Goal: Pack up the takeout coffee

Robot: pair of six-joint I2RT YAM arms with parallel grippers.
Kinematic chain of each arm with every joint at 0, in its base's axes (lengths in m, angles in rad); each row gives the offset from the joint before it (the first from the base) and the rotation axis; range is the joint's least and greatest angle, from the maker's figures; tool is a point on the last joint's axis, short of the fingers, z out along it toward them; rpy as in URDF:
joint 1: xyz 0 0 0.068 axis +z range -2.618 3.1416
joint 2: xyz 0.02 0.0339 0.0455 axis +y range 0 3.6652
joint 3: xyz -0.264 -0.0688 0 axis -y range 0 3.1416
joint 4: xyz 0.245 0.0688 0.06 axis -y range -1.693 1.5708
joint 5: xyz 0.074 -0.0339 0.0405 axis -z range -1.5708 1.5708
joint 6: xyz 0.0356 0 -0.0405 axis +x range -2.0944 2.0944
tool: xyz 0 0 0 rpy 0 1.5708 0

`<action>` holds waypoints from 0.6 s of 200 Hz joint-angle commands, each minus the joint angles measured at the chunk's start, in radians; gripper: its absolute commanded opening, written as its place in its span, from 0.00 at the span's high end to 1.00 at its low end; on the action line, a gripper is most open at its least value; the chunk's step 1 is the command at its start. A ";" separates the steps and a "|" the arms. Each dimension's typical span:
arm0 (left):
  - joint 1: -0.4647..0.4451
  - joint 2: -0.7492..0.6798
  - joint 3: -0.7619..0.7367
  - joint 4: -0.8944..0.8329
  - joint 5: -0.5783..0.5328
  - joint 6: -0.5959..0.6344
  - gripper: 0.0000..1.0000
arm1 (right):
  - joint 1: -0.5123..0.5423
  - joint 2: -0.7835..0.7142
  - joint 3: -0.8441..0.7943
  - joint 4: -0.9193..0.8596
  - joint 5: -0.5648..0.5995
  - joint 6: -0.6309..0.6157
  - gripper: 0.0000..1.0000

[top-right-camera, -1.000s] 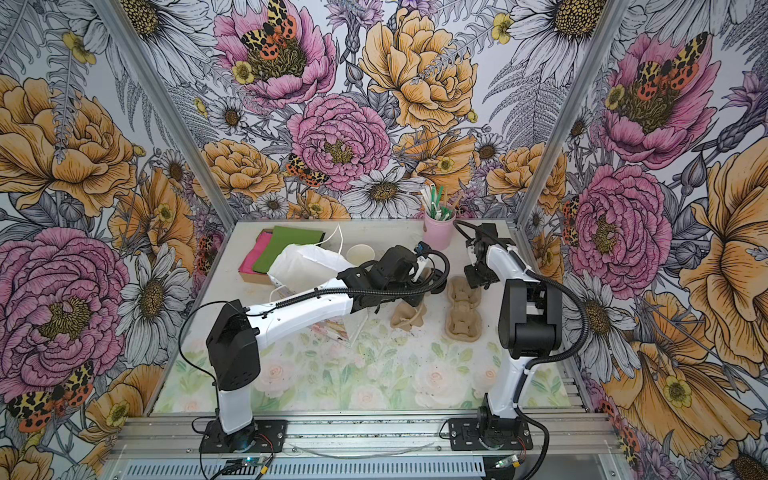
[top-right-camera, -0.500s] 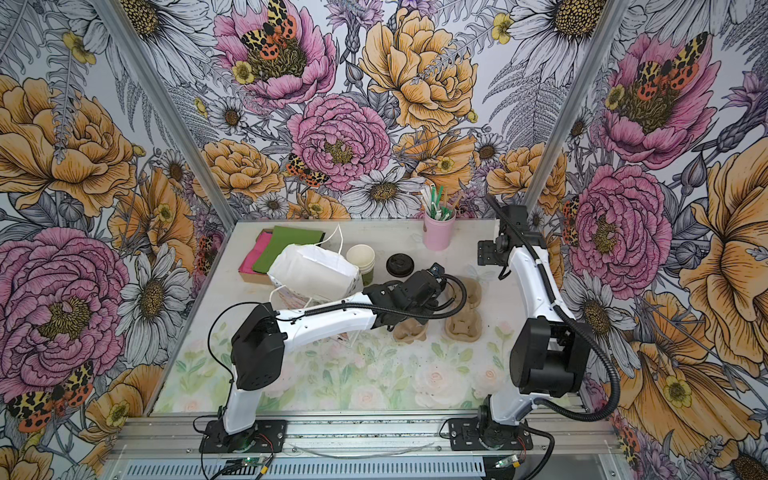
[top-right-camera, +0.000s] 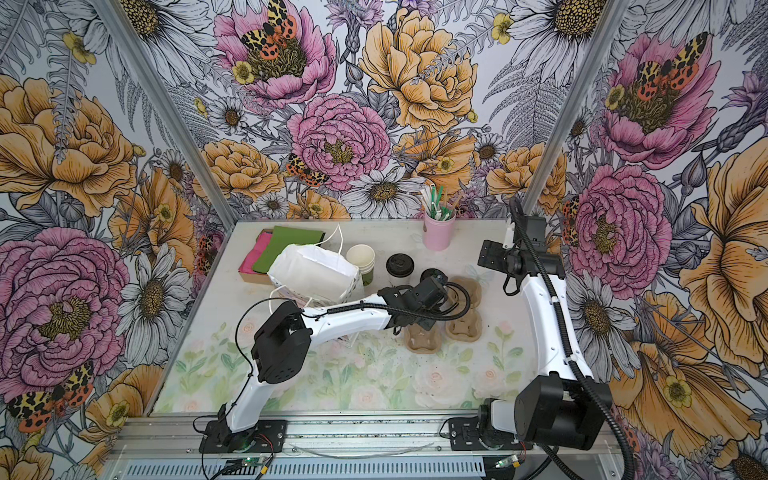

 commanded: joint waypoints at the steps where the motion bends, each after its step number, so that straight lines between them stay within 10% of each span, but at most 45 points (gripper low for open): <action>1: 0.023 -0.053 0.030 0.008 0.073 -0.023 0.67 | 0.003 -0.055 -0.019 0.043 -0.076 0.054 0.12; 63: 0.024 -0.356 0.012 0.027 0.084 0.027 0.44 | 0.024 -0.132 -0.081 0.044 -0.162 0.133 0.01; 120: 0.080 -0.726 -0.132 0.031 -0.046 0.112 0.28 | 0.313 -0.147 -0.168 0.044 0.039 0.229 0.06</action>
